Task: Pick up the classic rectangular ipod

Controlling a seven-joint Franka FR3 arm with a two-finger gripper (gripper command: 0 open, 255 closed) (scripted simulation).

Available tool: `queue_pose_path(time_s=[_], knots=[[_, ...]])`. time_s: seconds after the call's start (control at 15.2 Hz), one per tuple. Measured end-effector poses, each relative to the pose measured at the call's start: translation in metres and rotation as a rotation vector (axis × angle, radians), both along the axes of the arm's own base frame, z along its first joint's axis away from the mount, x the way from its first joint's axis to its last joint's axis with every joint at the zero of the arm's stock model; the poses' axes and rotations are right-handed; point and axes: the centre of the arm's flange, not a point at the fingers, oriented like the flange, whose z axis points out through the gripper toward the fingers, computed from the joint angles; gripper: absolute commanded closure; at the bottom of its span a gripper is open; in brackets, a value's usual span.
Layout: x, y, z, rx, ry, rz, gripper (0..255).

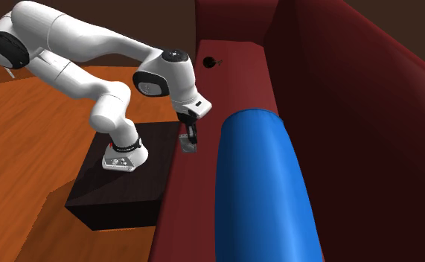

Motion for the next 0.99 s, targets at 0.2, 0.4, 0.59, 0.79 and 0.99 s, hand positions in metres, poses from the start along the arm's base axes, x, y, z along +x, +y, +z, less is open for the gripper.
queue_pose_path(time_s=[0.2, 0.4, 0.59, 0.79, 0.99], knots=[[0.000, 0.000, 0.012, 0.000, 0.000, 0.000, 255], [0.000, 0.000, 0.030, 0.000, 0.000, 0.000, 255], [0.001, -0.001, 0.045, 0.000, 0.000, 0.000, 255], [0.000, 0.000, 0.059, 0.000, 0.000, 0.000, 255], [0.000, 0.000, 0.074, 0.000, 0.000, 0.000, 255]])
